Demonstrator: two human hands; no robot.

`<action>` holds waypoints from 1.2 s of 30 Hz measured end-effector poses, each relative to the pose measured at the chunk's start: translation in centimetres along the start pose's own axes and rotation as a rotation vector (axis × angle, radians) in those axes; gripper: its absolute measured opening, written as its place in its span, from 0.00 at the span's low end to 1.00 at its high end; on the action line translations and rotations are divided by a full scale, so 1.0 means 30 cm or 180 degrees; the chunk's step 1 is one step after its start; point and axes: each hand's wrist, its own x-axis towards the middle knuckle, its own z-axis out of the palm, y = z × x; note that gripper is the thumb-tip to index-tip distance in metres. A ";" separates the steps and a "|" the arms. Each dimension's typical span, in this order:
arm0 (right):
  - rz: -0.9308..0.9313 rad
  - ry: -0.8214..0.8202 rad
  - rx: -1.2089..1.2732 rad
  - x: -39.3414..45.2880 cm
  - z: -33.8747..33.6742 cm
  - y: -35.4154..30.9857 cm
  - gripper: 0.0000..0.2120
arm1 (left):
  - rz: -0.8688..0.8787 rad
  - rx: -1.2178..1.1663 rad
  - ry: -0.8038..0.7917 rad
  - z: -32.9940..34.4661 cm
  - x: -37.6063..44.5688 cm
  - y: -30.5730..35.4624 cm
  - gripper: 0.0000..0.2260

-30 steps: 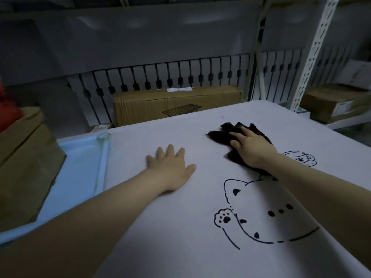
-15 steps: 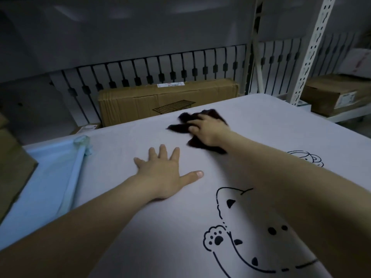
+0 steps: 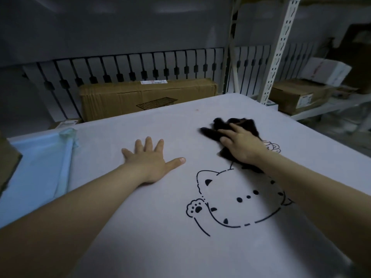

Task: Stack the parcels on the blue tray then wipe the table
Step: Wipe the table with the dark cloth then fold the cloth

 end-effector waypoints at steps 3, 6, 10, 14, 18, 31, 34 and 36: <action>-0.0807 -0.0202 0.0078 -0.193 0.031 -0.179 0.21 | 0.0077 -0.0239 0.0279 0.018 -0.048 0.026 0.36; -0.1197 -0.0462 0.0318 -0.334 0.024 -0.232 0.21 | 0.0392 -0.0308 0.0552 0.035 -0.129 0.051 0.27; -0.1055 -0.0361 0.0306 -0.349 -0.025 -0.106 0.19 | 0.0551 -0.0250 0.0316 0.042 -0.232 0.103 0.35; 0.0000 0.0216 -0.0086 -0.219 -0.078 0.141 0.22 | 0.0824 -0.0138 0.0032 0.039 -0.281 0.230 0.41; 0.1111 0.0371 -0.0194 -0.163 -0.127 0.340 0.26 | 0.0855 0.0073 0.0043 0.046 -0.275 0.273 0.43; -0.0750 -0.0228 -0.0067 -0.213 -0.032 -0.043 0.21 | 0.0887 0.0238 0.0230 0.072 -0.251 0.267 0.49; -0.0581 -0.0074 -0.0004 -0.251 -0.051 0.091 0.21 | 0.0902 0.0139 0.0273 0.071 -0.256 0.264 0.54; -0.0069 0.0166 -0.0041 -0.276 -0.099 0.245 0.21 | 0.0907 0.0087 0.0283 0.072 -0.262 0.262 0.55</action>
